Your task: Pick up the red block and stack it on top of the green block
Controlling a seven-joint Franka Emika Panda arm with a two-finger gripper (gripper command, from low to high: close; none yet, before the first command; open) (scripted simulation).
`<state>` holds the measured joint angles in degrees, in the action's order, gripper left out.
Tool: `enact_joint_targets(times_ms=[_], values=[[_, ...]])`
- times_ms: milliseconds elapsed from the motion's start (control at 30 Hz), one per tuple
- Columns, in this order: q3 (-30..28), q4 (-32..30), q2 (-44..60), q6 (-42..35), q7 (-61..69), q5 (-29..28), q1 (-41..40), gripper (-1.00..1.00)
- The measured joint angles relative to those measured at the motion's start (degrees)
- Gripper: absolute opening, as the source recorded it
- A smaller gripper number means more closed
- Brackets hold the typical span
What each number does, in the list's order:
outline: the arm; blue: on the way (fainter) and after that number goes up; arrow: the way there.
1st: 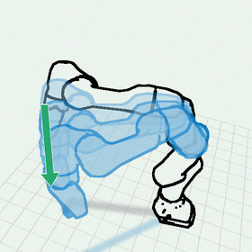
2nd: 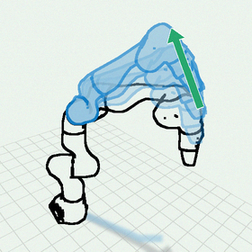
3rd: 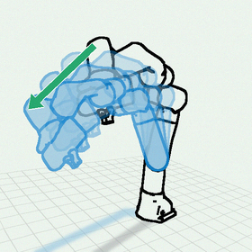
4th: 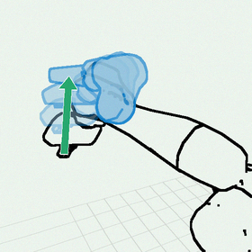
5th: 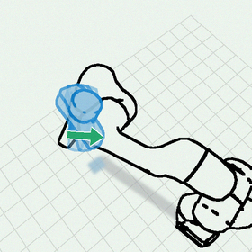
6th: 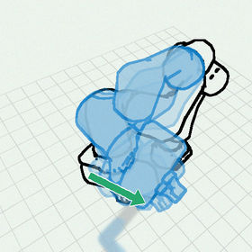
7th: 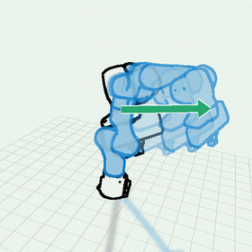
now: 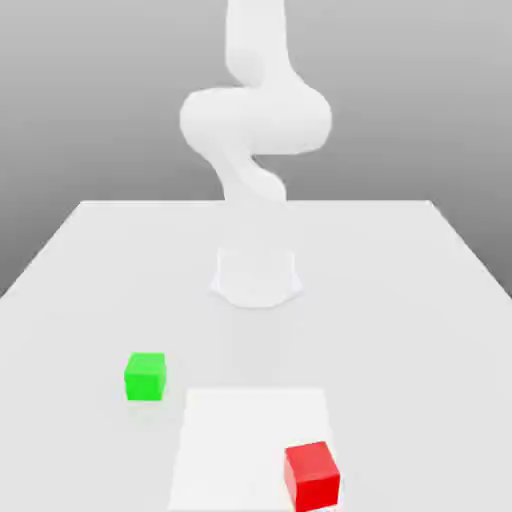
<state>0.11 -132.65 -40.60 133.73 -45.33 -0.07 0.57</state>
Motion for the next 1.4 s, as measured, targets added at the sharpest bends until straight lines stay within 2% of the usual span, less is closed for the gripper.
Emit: enact_joint_targets(times_ms=[800,967,1000,1233,1400], values=[[2.3,-8.4,50.2,18.9,4.8,-0.9,4.2,0.00],[1.8,-7.6,60.6,26.5,4.4,-1.8,4.7,0.00],[1.7,-7.3,62.3,27.9,4.3,-1.9,4.8,-1.00],[1.7,-7.3,62.5,28.1,4.2,-2.0,4.8,-1.00],[2.0,-9.0,53.6,20.8,4.6,-1.4,4.1,-1.00]])
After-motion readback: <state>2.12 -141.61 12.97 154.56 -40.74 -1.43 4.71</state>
